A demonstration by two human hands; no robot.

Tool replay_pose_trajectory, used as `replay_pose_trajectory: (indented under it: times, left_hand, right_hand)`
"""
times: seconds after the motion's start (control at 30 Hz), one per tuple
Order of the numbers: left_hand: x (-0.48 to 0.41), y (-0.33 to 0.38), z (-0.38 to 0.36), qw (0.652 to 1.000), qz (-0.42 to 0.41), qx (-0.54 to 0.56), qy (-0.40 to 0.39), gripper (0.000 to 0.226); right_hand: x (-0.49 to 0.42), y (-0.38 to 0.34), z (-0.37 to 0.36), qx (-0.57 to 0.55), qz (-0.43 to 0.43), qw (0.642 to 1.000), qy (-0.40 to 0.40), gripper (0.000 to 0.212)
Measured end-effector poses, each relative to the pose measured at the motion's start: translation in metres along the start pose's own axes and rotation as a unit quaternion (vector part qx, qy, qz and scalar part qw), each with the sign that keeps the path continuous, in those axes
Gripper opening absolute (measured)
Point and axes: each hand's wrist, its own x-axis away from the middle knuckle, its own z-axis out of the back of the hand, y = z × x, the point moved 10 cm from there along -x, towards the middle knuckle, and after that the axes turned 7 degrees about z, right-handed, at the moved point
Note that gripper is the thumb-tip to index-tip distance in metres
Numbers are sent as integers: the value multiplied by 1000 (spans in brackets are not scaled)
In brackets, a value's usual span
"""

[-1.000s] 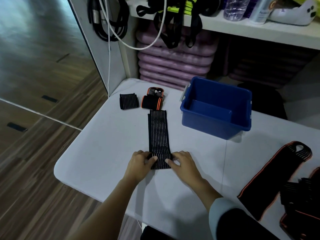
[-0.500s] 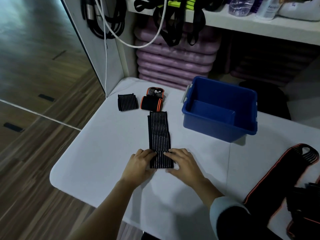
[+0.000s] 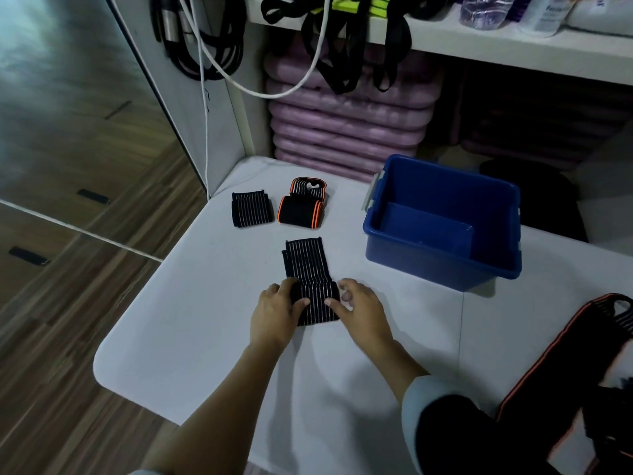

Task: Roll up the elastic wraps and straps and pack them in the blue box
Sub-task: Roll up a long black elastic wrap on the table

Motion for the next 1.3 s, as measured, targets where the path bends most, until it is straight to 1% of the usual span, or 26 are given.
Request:
replay_pose_trajectory:
  times: [0.03, 0.1, 0.13, 0.17, 0.2, 0.27, 0.3, 0.37, 0.43, 0.5, 0.57, 0.6, 0.67, 0.7, 0.77, 0.83, 0.9, 0.97, 1.07, 1.17, 1.23, 1.3]
  left_hand:
    - [1, 5, 4, 999, -31, -17, 23, 43]
    - [6, 20, 6, 988, -135, -51, 55, 36]
    - [10, 25, 4, 979, -181, -71, 56, 37]
    - [12, 25, -1, 972, -208, -94, 46, 44]
    - [13, 22, -7, 969, -215, -120, 22, 54]
    - [12, 15, -14, 967, -202, -156, -12, 71]
    - [10, 14, -15, 967, -195, -162, -19, 76]
    - [8, 19, -13, 970, -191, -147, -21, 74]
    - [2, 17, -9, 982, -160, -88, -45, 66]
    - [-4, 7, -5, 991, -91, 1, -95, 61]
    - [-11, -3, -3, 988, -31, 67, -136, 50]
    - [-15, -6, -1, 986, -13, 90, -139, 41]
    - [-25, -8, 3, 985, 14, 114, -126, 30]
    - [-30, -9, 3, 987, 29, 111, -113, 30]
    - [-37, -13, 4, 991, 60, 89, -76, 34]
    - [-42, -15, 3, 991, 90, 88, -41, 38]
    - [-44, -14, 1, 987, 111, 111, -21, 41]
    - [-46, -13, -2, 981, 132, 141, -10, 40]
    - [-45, -14, -2, 965, 175, 194, -7, 38]
    - [-45, -19, -4, 945, 217, 245, -12, 37]
    - [-45, -22, -3, 939, 227, 257, -9, 37]
    - [-44, -22, -1, 941, 219, 259, -3, 37]
  right_hand:
    - [-3, -4, 2, 7, 25, 1000, 13, 40]
    - [-7, -18, 1, 40, 111, 993, 8, 39]
    - [-8, -24, -1, 49, 147, 988, -13, 39]
    - [-8, -26, -5, 53, 163, 984, -46, 43]
    - [-7, -25, -9, 55, 166, 981, -84, 51]
    - [-7, -20, -15, 70, 167, 973, -147, 69]
    - [-7, -19, -16, 80, 175, 968, -161, 74]
    - [-8, -21, -15, 80, 194, 964, -164, 71]
    - [-11, -23, -13, 43, 187, 968, -162, 62]
    - [-16, -20, -14, 2, 141, 974, -178, 56]
    - [-24, -15, -16, -13, 100, 976, -191, 49]
    - [-28, -15, -17, -18, 84, 978, -189, 45]
    - [-38, -16, -18, -28, 58, 984, -166, 36]
    - [-43, -15, -17, -28, 42, 988, -146, 34]
    - [-52, -12, -18, -15, 10, 994, -108, 35]
    - [-59, -8, -26, -2, -3, 995, -99, 41]
    - [-63, -9, -34, -10, -6, 995, -97, 44]
    - [-66, -8, -39, -19, -17, 996, -85, 46]
    - [-67, -2, -46, -38, -45, 995, -80, 55]
    - [-65, -3, -48, -69, -64, 993, -76, 53]
    - [-65, -5, -48, -82, -72, 991, -73, 51]
    - [-63, -5, -47, -96, -78, 990, -69, 52]
